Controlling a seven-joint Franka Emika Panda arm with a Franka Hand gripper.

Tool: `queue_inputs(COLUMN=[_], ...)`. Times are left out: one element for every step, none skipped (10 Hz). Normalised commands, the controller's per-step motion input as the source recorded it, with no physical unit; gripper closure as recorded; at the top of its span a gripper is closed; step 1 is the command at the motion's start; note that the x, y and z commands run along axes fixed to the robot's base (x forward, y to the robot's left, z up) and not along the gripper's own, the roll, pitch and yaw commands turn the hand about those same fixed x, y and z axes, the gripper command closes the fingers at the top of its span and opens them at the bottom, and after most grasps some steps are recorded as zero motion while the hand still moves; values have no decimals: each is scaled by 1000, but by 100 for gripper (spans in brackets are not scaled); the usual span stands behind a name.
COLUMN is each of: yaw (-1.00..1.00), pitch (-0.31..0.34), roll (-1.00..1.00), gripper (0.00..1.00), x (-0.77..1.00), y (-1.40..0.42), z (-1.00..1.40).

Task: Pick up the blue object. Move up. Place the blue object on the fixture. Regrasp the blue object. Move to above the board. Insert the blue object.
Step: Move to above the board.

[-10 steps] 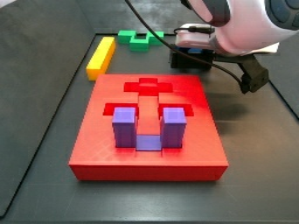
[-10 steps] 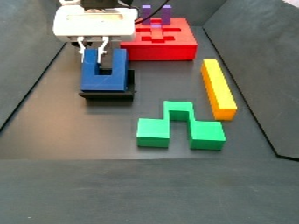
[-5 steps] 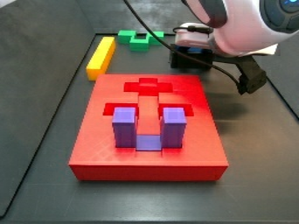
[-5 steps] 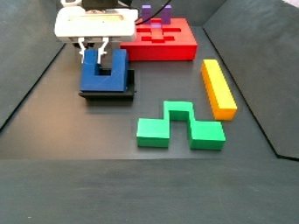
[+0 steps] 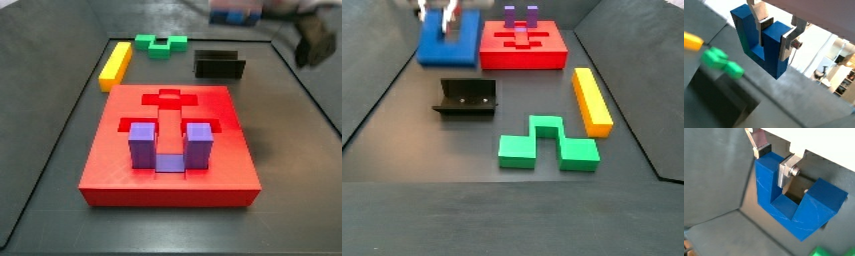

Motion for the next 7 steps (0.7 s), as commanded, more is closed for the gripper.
queue_inputs(yaw=[-23, -2, 25, 38, 46, 61, 91], pitch=[85, 86, 82, 74, 74, 71, 145], roll=[-9, 7, -1, -8, -4, 21, -1000], gripper=[100, 100, 100, 100, 100, 100, 100], x=[-43, -41, -50, -17, 0, 26, -1334], y=[37, 35, 27, 17, 10, -13, -1400], z=[1400, 1400, 1400, 764, 504, 213, 312])
